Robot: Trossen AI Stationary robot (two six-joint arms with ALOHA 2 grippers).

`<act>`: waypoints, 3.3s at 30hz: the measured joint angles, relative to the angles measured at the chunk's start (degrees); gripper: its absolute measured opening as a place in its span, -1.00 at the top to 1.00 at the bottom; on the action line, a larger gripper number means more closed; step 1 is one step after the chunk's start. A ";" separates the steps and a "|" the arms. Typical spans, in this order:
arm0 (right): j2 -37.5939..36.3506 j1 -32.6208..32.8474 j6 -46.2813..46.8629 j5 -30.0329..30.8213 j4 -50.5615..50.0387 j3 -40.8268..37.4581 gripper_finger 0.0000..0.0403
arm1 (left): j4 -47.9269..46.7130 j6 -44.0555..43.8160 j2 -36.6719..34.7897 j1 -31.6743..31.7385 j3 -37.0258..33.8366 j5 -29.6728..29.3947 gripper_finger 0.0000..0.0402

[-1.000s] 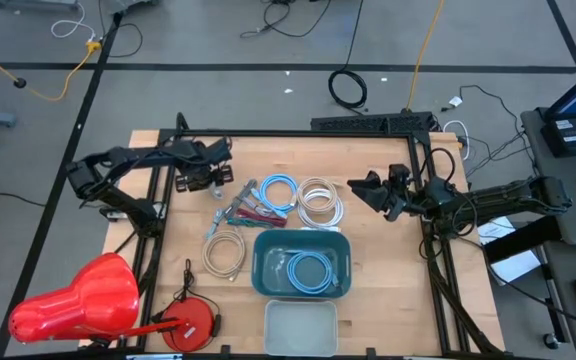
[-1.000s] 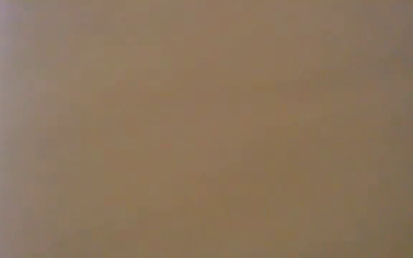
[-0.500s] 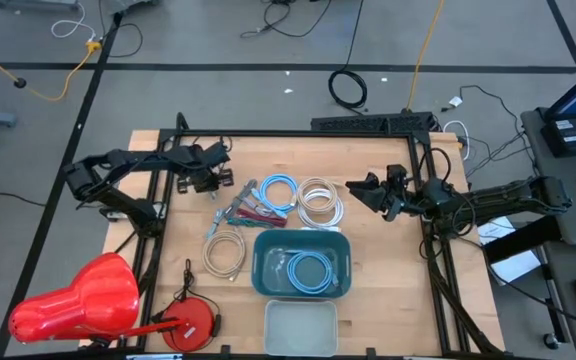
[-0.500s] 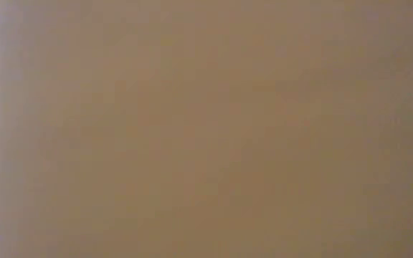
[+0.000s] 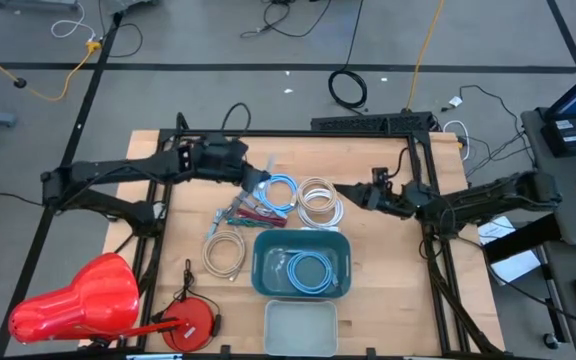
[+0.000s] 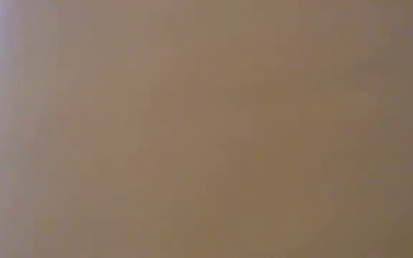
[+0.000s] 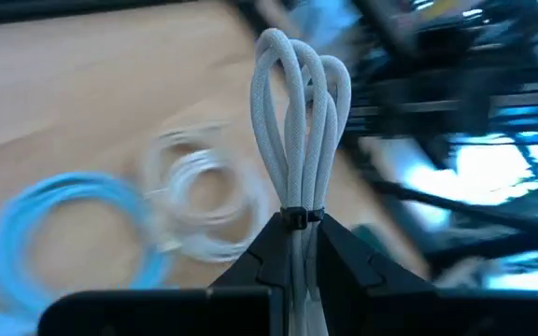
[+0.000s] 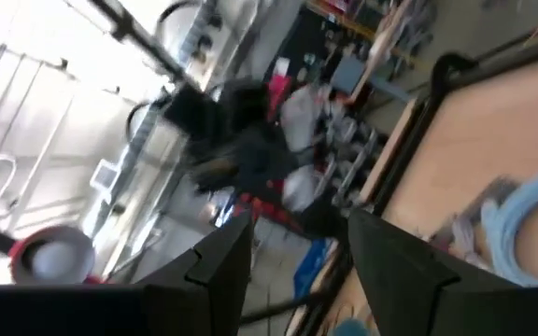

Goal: Pick & Place USB Port
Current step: Put the top white USB cable into the gray bin

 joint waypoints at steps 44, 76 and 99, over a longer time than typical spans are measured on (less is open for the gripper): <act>20.81 -0.13 -7.16 -6.58 5.52 19.22 0.20 | 13.47 -2.69 13.09 -9.32 7.42 7.00 0.86; 13.75 16.57 -3.96 -14.87 -3.41 19.30 0.91 | 8.89 -3.18 -1.91 -5.41 7.32 8.29 0.25; 30.10 39.27 -24.91 4.32 -59.48 56.00 0.91 | 4.86 -21.24 3.70 -42.09 7.30 -41.22 0.24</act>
